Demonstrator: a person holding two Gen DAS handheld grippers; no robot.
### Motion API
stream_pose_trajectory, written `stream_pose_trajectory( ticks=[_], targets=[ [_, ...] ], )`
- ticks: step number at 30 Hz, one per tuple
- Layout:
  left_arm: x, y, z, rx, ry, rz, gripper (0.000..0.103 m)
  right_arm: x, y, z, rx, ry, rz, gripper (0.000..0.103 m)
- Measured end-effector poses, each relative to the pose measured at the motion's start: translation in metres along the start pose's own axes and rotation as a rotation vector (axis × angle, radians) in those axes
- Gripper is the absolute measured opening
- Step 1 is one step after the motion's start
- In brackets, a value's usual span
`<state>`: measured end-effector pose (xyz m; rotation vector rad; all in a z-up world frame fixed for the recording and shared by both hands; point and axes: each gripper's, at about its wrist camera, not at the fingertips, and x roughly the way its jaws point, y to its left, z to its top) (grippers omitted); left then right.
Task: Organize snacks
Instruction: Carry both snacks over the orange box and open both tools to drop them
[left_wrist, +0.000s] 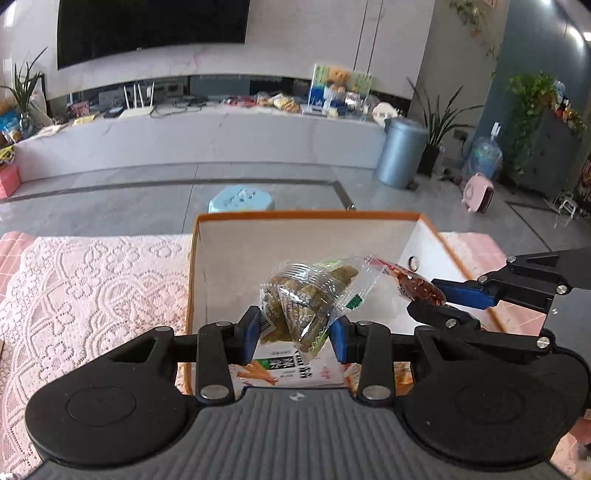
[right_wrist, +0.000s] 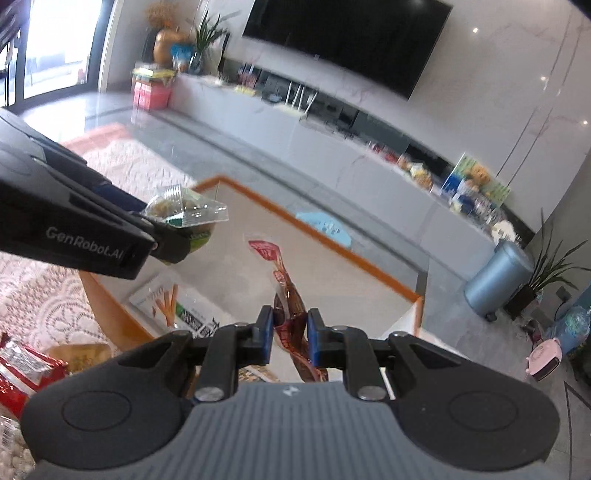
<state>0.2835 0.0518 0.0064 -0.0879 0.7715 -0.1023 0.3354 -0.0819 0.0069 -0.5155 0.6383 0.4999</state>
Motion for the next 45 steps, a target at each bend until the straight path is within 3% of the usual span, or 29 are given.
stream_pose_trajectory(
  ticks=[11,24,28,32,39,45],
  targets=[
    [0.020,0.009,-0.009,0.011,0.073,0.036,0.044,0.060,0.005,-0.004,0.007,0.167,0.005,0.015],
    [0.028,0.007,-0.017,0.037,0.107,0.041,0.045,0.069,0.005,-0.013,0.027,0.165,-0.031,0.016],
    [0.023,0.004,-0.017,0.046,0.077,0.043,0.060,0.065,0.007,-0.013,0.015,0.158,-0.038,0.018],
    [0.018,0.005,-0.020,0.043,0.055,0.035,0.063,0.059,0.006,-0.013,0.028,0.151,-0.048,0.033],
    [-0.010,0.005,-0.024,0.020,-0.028,0.045,0.063,0.035,0.008,-0.015,0.038,0.102,-0.068,0.045],
    [-0.055,-0.008,-0.029,0.060,-0.101,0.110,0.065,-0.001,0.007,-0.017,0.094,0.032,-0.090,0.055]
  ],
)
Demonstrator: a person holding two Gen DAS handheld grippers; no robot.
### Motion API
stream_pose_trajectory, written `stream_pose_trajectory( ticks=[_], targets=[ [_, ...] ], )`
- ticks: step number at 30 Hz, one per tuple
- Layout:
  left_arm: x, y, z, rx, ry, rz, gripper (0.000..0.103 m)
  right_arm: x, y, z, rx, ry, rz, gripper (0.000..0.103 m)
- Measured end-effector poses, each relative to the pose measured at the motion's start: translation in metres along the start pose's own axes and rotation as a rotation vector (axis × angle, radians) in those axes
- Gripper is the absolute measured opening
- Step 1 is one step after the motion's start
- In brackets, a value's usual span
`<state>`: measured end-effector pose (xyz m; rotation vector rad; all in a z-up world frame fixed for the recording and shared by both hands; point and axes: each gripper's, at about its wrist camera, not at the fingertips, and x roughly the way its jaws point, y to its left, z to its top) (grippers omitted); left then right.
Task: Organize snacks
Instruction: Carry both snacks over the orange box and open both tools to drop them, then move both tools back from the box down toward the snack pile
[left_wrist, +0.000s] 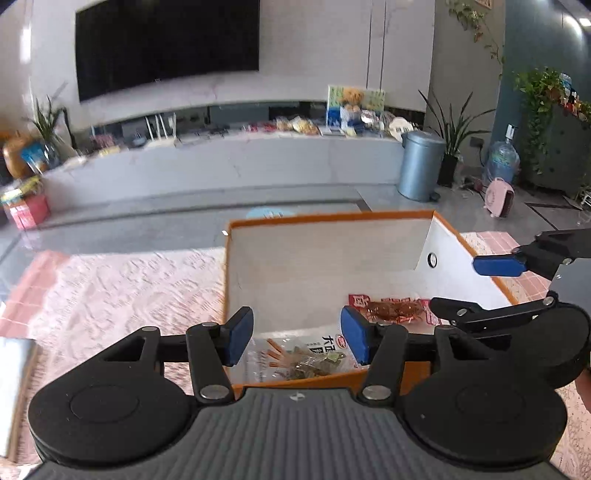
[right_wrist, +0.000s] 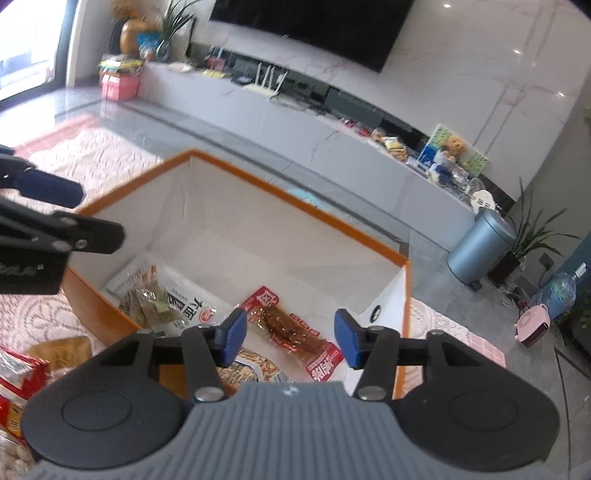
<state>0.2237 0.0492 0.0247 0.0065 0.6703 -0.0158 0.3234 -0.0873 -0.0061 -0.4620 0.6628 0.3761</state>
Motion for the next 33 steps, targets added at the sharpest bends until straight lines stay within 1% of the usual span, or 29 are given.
stream_pose_trajectory(
  ticks=[2,6,11,14,16,19,20,22,23,26,29,30,33],
  targets=[
    [-0.016,-0.002,0.001,-0.004,-0.017,-0.001,0.065,-0.015,-0.004,-0.002,0.035,-0.027,-0.002,0.058],
    [-0.041,-0.002,0.000,-0.047,-0.022,-0.046,0.065,-0.050,-0.009,-0.014,0.118,-0.065,0.008,0.059],
    [-0.073,0.006,-0.014,-0.128,-0.024,-0.069,0.066,-0.092,-0.003,-0.042,0.205,-0.093,-0.027,0.065],
    [-0.083,0.009,-0.027,-0.148,0.011,-0.077,0.066,-0.118,0.006,-0.064,0.255,-0.120,-0.038,0.067],
    [-0.086,0.015,-0.039,-0.190,0.054,-0.089,0.066,-0.132,0.012,-0.080,0.312,-0.119,-0.022,0.071],
    [-0.082,0.021,-0.057,-0.261,0.152,-0.152,0.066,-0.152,0.026,-0.105,0.388,-0.106,0.019,0.071],
    [-0.080,0.021,-0.061,-0.266,0.184,-0.154,0.066,-0.157,0.032,-0.114,0.400,-0.100,0.022,0.071],
    [-0.075,0.017,-0.070,-0.235,0.261,-0.129,0.066,-0.166,0.044,-0.129,0.409,-0.090,0.019,0.071],
    [-0.074,0.016,-0.074,-0.220,0.287,-0.116,0.066,-0.169,0.049,-0.135,0.411,-0.085,0.013,0.071],
    [-0.079,0.015,-0.083,-0.199,0.317,-0.116,0.066,-0.180,0.064,-0.153,0.413,-0.055,-0.002,0.071],
    [-0.089,0.019,-0.088,-0.204,0.330,-0.111,0.066,-0.187,0.071,-0.165,0.422,-0.029,0.016,0.071],
    [-0.098,0.020,-0.095,-0.206,0.327,-0.103,0.066,-0.189,0.073,-0.168,0.426,-0.021,0.022,0.071],
    [-0.116,0.019,-0.097,-0.211,0.311,-0.082,0.066,-0.193,0.073,-0.173,0.432,-0.009,0.040,0.075]
  ],
)
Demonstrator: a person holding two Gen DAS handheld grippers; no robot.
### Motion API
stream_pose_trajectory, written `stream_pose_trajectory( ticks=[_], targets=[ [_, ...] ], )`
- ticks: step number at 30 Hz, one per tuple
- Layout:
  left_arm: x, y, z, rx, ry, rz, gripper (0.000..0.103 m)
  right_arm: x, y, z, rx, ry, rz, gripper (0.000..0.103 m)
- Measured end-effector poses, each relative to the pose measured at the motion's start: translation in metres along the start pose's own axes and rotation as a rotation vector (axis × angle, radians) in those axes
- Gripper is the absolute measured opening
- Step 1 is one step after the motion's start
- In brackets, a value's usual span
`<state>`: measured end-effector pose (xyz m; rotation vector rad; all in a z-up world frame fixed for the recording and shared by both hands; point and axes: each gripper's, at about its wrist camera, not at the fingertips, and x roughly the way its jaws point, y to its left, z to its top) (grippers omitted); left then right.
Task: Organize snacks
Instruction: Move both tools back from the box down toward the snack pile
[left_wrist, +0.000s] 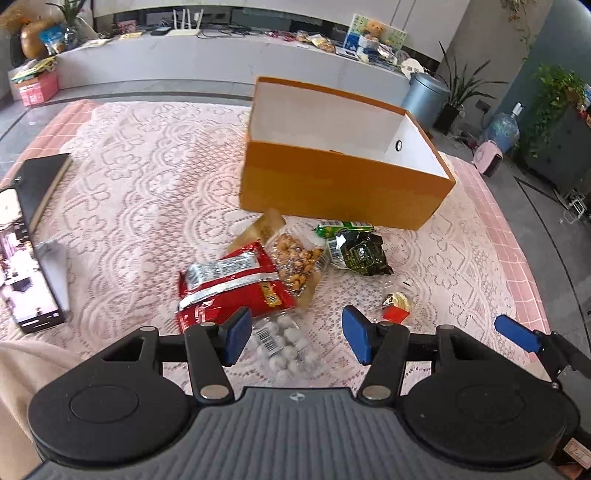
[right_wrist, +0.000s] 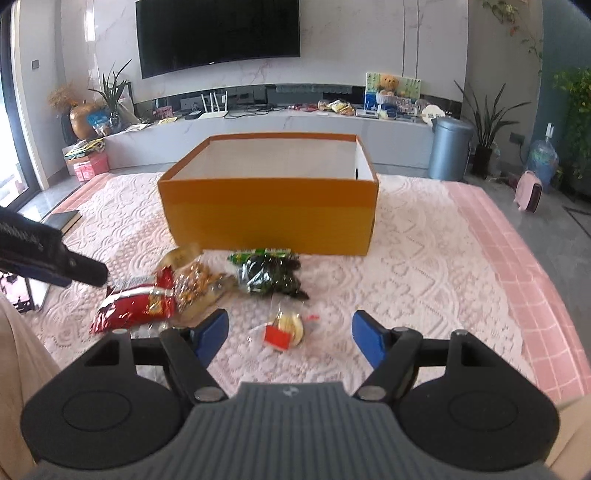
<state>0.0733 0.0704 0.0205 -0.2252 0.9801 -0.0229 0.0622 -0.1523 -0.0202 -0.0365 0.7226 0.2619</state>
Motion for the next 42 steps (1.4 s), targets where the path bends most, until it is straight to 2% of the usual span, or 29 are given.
stream_pose_trajectory(
  ticks=[5,8,11,14,18,20,26,34,37,39,42],
  targets=[
    [-0.007,0.005,-0.004,-0.036,-0.006,0.014,0.066,-0.001,-0.004,-0.005,0.002,0.001,0.031,0.077],
    [0.002,0.008,-0.006,-0.075,0.041,-0.014,0.066,0.003,-0.003,-0.010,-0.019,0.006,0.031,0.077],
    [0.020,0.014,-0.013,-0.172,0.091,-0.026,0.066,0.010,-0.006,-0.012,-0.021,0.022,0.022,0.077],
    [0.044,0.018,-0.021,-0.260,0.106,0.014,0.068,0.019,-0.009,-0.013,0.008,0.040,0.017,0.077],
    [0.071,0.017,-0.031,-0.318,0.105,0.093,0.073,0.030,-0.007,-0.020,0.000,0.058,0.021,0.078],
    [0.082,0.015,-0.034,-0.307,0.134,0.103,0.078,0.035,-0.004,-0.023,-0.022,0.054,0.009,0.084],
    [0.099,0.014,-0.039,-0.322,0.147,0.115,0.083,0.048,-0.001,-0.027,-0.060,0.064,0.001,0.086],
    [0.109,0.010,-0.043,-0.312,0.150,0.129,0.084,0.052,0.004,-0.029,-0.102,0.066,-0.025,0.087],
    [0.116,0.009,-0.046,-0.312,0.178,0.144,0.084,0.050,0.003,-0.028,-0.077,0.073,-0.028,0.087],
    [0.119,0.007,-0.046,-0.303,0.181,0.141,0.088,0.049,0.001,-0.025,-0.046,0.083,-0.024,0.091],
    [0.123,0.003,-0.045,-0.278,0.183,0.145,0.089,0.052,0.001,-0.022,-0.028,0.086,-0.060,0.092]
  ],
)
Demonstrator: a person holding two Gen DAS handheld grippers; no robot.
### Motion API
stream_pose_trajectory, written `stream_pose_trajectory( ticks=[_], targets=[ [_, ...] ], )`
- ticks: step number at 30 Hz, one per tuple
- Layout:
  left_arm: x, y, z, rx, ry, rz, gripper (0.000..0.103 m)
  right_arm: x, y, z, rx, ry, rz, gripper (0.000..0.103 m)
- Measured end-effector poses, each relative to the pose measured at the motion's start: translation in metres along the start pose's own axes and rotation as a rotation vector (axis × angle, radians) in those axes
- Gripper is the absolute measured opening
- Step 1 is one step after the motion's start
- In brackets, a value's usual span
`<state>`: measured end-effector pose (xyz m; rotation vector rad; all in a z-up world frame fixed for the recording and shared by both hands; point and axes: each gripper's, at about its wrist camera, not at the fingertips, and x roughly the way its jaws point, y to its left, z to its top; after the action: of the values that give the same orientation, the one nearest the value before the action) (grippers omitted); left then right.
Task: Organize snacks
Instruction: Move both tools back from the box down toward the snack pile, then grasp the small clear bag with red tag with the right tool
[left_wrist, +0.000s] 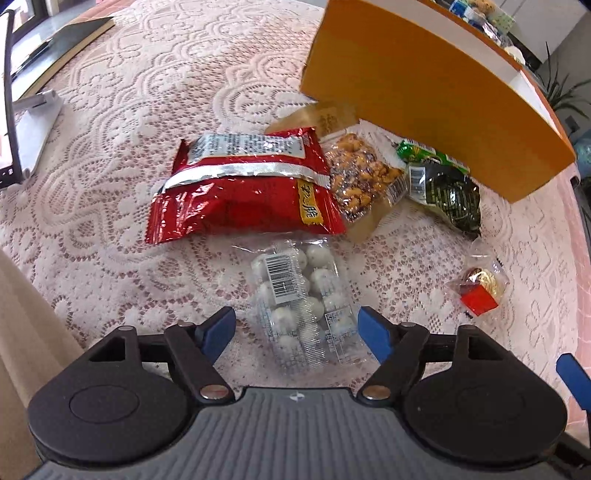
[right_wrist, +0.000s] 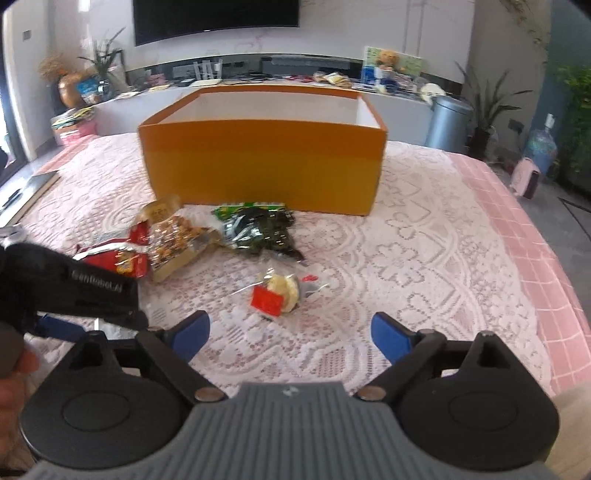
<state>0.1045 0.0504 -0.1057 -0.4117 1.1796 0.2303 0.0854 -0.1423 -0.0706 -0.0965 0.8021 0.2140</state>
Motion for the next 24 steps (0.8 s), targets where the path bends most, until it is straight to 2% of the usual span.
stream_pose_trajectory(
  ticks=[3,5,6,10,14,20,24],
  targets=[
    [0.001,-0.005,-0.001,0.029,-0.009,0.018,0.088,0.004,-0.002,0.000,0.023,0.022,-0.001,0.092],
    [0.000,-0.007,-0.003,0.058,-0.018,0.005,0.075,0.006,-0.003,-0.001,0.022,0.023,-0.009,0.092],
    [-0.001,-0.008,-0.003,0.073,-0.022,-0.011,0.072,0.007,-0.004,-0.001,0.020,0.024,-0.015,0.092],
    [-0.002,-0.014,-0.004,0.149,-0.024,-0.033,0.068,0.013,-0.007,-0.002,0.033,0.044,-0.027,0.092],
    [-0.006,-0.020,-0.003,0.222,-0.042,-0.089,0.067,0.016,-0.013,-0.002,0.051,0.049,-0.022,0.092],
    [-0.020,-0.029,0.006,0.356,-0.107,-0.092,0.066,0.023,-0.016,0.004,0.060,0.054,0.005,0.092],
    [-0.021,-0.023,0.014,0.359,-0.114,-0.133,0.066,0.030,-0.009,0.013,0.032,0.040,0.030,0.092]
  ],
)
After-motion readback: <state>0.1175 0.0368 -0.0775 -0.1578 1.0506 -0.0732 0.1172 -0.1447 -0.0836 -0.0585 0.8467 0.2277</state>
